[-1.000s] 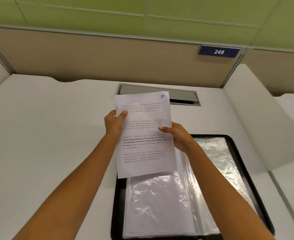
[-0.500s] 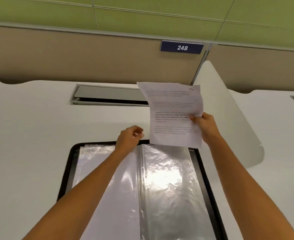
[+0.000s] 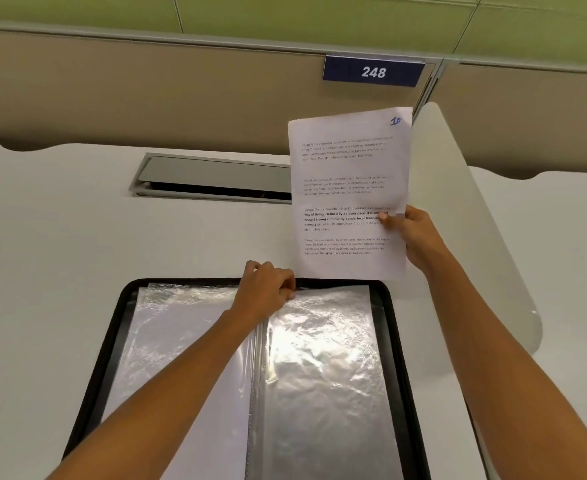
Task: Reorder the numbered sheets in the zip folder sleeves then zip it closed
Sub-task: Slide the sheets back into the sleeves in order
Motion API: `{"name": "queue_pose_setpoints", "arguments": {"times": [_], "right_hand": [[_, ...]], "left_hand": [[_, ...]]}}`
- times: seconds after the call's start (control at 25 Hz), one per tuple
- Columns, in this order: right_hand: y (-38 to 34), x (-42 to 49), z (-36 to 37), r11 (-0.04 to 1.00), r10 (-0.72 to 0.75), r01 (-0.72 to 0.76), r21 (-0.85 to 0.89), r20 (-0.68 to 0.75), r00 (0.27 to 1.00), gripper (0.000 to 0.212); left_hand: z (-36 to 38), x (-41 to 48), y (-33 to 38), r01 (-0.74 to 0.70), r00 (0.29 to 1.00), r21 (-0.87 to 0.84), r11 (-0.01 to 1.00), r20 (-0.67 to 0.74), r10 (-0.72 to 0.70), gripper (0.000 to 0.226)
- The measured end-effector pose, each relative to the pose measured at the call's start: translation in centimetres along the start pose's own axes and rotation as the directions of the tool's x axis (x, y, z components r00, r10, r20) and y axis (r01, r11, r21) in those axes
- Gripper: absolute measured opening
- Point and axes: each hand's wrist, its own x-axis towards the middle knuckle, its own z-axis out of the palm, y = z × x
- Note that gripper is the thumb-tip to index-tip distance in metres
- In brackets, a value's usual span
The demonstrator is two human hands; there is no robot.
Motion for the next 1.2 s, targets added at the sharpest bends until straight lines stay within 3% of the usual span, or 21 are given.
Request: {"name": "queue_pose_setpoints", "arguments": {"times": [0.16, 0.4, 0.6, 0.8, 1.08, 1.2], "right_hand": [[0.7, 0.9, 0.6, 1.000, 0.009, -0.011, 0.020, 0.085, 0.996, 0.020], [0.6, 1.9, 1.6, 0.997, 0.039, -0.024, -0.072, 0.213, 0.976, 0.027], [1.0, 2.0, 3.1, 0.957, -0.046, 0.113, -0.267, 0.245, 0.968, 0.010], [1.6, 1.5, 5.3, 0.949, -0.060, 0.141, -0.281, 0.278, 0.959, 0.018], [3.4, 0.2, 8.3, 0.958, 0.012, 0.091, -0.271, 0.354, 0.935, 0.026], [3.5, 0.2, 8.2, 0.931, 0.157, 0.017, -0.366, 0.440, 0.884, 0.026]], "left_hand": [[0.4, -1.2, -0.2, -0.107, 0.979, 0.136, 0.985, -0.159, 0.129, 0.004], [1.3, -3.4, -0.3, -0.143, 0.902, 0.103, 0.984, -0.396, 0.173, 0.008], [1.5, -4.1, -0.5, -0.160, 0.891, 0.096, 0.983, -0.414, 0.185, 0.006], [1.7, -4.5, -0.6, -0.155, 0.889, 0.079, 0.985, -0.423, 0.174, 0.017], [1.5, -4.2, -0.3, -0.131, 0.917, -0.019, 0.991, -0.382, 0.114, 0.015], [1.2, -3.7, 0.3, -0.091, 0.955, -0.077, 0.993, -0.290, 0.065, 0.014]]}}
